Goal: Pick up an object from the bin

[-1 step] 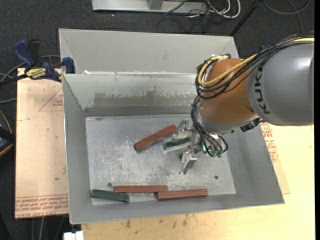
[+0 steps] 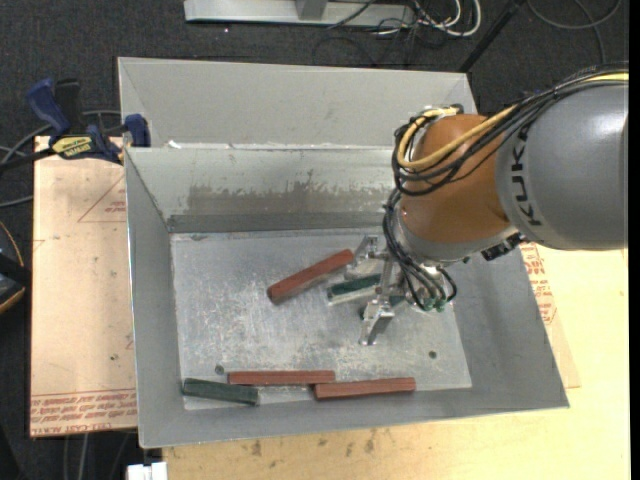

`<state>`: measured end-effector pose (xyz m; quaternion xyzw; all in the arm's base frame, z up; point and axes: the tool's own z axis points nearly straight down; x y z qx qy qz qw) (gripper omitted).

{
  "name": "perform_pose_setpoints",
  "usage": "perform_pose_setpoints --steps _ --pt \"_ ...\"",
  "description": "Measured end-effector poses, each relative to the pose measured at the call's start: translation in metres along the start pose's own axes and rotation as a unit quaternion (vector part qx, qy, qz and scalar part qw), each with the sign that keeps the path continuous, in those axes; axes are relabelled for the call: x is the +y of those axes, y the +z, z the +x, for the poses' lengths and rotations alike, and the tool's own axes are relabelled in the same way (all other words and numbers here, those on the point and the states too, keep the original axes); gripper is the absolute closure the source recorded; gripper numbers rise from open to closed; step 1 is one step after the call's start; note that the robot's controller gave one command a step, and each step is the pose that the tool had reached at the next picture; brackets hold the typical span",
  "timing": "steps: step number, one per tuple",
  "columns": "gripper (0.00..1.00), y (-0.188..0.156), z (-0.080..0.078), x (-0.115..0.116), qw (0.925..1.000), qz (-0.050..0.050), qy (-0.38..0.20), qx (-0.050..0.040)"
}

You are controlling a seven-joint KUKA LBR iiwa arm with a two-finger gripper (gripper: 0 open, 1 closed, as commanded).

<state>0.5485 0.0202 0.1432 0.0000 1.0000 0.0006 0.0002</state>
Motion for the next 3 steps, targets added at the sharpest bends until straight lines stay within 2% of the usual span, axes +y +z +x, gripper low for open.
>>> perform_pose_setpoints --steps 1,2,3 --pt "0.00 0.055 -0.033 -0.056 0.9972 0.000 -0.074 -0.0048" --pt "0.00 0.029 -0.037 -0.072 0.9931 0.000 -0.118 -0.0002" --pt "0.00 0.006 -0.040 -0.069 0.9928 0.001 -0.120 -0.0027"
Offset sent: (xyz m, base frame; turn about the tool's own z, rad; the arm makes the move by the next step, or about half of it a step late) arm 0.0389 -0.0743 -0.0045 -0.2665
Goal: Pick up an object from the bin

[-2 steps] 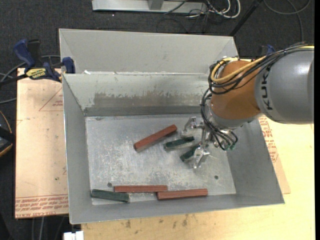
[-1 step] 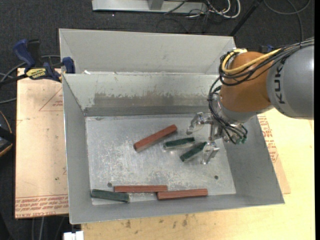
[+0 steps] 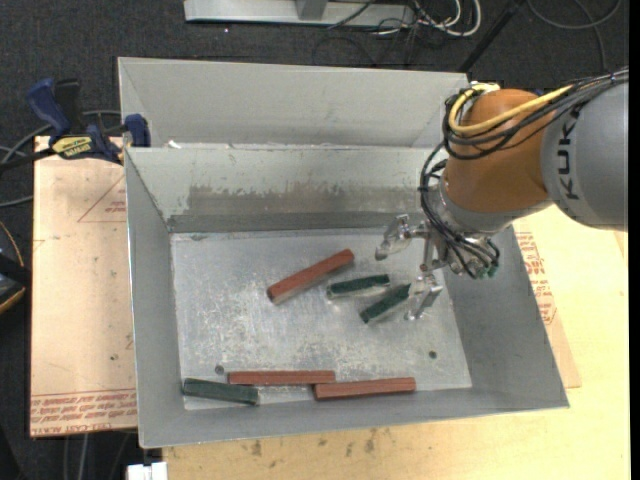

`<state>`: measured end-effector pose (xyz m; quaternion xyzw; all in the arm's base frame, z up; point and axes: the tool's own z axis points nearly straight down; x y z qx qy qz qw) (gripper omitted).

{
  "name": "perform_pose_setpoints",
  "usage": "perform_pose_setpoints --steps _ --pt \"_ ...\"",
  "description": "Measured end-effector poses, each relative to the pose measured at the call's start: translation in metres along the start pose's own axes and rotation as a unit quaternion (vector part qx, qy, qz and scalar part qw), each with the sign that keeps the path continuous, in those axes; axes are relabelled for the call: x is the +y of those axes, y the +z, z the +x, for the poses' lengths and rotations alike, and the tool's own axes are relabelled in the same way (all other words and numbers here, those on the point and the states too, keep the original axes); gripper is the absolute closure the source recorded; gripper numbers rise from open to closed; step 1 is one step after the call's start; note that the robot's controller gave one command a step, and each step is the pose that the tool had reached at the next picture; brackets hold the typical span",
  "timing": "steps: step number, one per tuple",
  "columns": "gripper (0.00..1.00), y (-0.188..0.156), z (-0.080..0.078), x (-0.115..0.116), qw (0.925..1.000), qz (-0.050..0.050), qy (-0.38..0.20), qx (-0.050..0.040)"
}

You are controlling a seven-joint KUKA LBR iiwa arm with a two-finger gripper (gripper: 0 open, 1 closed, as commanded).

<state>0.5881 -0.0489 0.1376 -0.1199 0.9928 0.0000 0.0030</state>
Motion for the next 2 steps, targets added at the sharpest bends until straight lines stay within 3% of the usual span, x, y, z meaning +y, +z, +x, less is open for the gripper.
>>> perform_pose_setpoints --steps 1,2 --pt "0.00 0.063 0.004 0.005 0.9959 0.000 -0.091 -0.0014" --pt "1.00 0.059 -0.010 0.010 0.9965 0.004 -0.084 -0.0070"
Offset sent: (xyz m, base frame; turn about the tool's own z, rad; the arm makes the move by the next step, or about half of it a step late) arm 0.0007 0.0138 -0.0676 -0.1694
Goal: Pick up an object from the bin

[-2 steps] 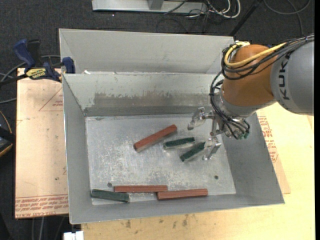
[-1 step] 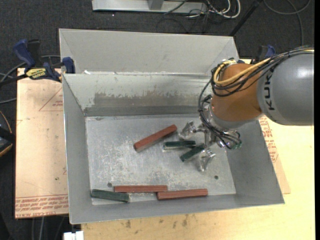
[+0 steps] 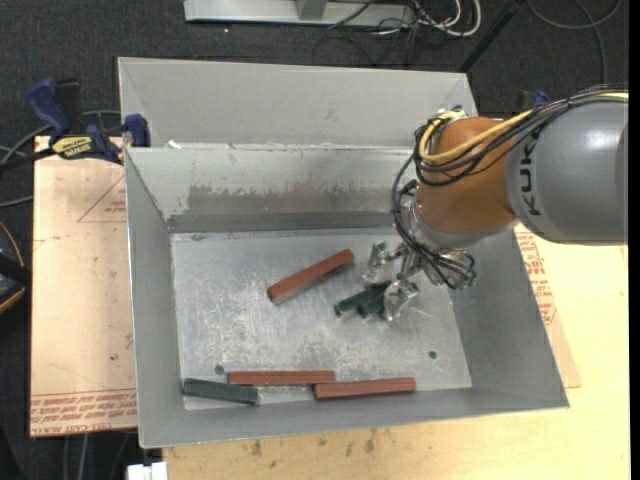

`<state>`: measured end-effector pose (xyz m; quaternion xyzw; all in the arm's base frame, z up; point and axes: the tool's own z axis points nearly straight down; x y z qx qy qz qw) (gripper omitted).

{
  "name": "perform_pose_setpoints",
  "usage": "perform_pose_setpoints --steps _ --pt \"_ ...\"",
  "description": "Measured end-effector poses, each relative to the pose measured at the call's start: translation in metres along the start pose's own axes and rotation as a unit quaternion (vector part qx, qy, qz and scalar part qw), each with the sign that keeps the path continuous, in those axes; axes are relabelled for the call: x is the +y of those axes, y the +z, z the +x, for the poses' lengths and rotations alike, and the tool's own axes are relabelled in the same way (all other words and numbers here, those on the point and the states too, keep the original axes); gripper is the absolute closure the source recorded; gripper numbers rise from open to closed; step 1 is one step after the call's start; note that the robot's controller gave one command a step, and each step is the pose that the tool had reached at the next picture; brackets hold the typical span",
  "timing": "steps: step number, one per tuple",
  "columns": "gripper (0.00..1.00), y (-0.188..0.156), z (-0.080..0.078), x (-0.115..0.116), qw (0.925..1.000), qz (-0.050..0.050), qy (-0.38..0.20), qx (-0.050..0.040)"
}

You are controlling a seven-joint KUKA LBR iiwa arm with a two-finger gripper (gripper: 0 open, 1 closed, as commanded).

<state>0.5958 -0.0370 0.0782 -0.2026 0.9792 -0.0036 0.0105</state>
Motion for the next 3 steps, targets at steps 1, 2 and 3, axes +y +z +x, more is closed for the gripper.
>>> perform_pose_setpoints --steps 1,2,3 --pt "1.00 0.0000 0.0000 0.0000 1.0000 0.000 0.000 -0.0001" --pt "1.00 -0.0019 0.0000 -0.0001 1.0000 -0.001 0.001 0.0012" --pt "1.00 -0.0077 0.0009 0.0012 1.0000 -0.004 0.001 0.0052"
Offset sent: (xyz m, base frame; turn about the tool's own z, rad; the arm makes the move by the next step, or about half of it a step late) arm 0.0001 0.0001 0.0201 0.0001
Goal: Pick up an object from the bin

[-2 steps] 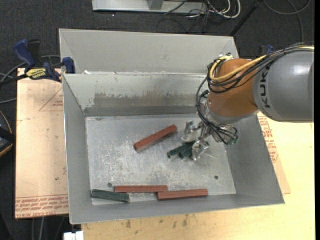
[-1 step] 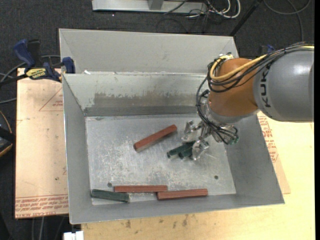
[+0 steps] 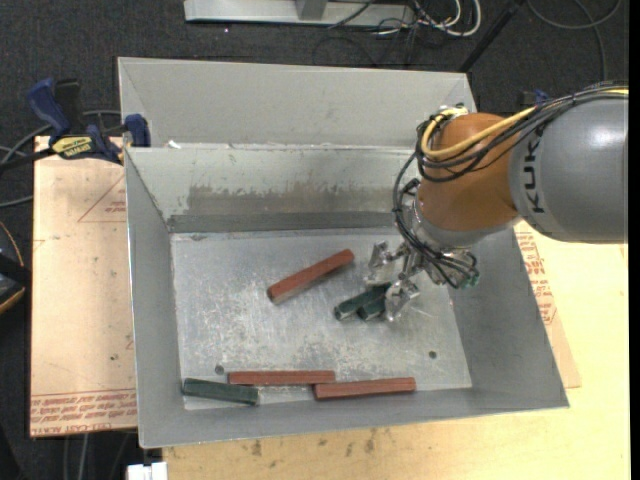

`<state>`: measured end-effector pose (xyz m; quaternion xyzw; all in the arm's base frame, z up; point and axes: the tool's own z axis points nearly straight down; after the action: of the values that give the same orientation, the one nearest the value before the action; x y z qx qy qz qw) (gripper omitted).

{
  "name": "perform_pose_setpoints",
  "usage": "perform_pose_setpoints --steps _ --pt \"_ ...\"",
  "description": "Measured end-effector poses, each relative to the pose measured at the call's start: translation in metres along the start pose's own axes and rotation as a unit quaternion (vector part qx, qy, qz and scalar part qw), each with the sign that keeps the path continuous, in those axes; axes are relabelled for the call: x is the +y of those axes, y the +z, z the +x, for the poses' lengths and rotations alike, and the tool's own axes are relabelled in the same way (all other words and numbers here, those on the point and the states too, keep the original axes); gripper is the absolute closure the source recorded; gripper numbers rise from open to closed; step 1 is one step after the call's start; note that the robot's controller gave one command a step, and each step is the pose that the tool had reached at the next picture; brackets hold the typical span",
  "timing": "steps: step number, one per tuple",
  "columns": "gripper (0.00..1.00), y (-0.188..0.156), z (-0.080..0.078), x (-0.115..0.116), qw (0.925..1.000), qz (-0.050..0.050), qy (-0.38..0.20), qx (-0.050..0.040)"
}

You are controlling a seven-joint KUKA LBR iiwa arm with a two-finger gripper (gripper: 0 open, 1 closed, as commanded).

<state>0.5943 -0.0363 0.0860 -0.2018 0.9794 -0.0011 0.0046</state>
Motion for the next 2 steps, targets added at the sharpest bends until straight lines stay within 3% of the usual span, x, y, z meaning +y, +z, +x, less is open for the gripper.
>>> perform_pose_setpoints --steps 2 --pt "1.00 -0.030 0.002 0.002 1.0000 -0.004 0.000 0.0056"
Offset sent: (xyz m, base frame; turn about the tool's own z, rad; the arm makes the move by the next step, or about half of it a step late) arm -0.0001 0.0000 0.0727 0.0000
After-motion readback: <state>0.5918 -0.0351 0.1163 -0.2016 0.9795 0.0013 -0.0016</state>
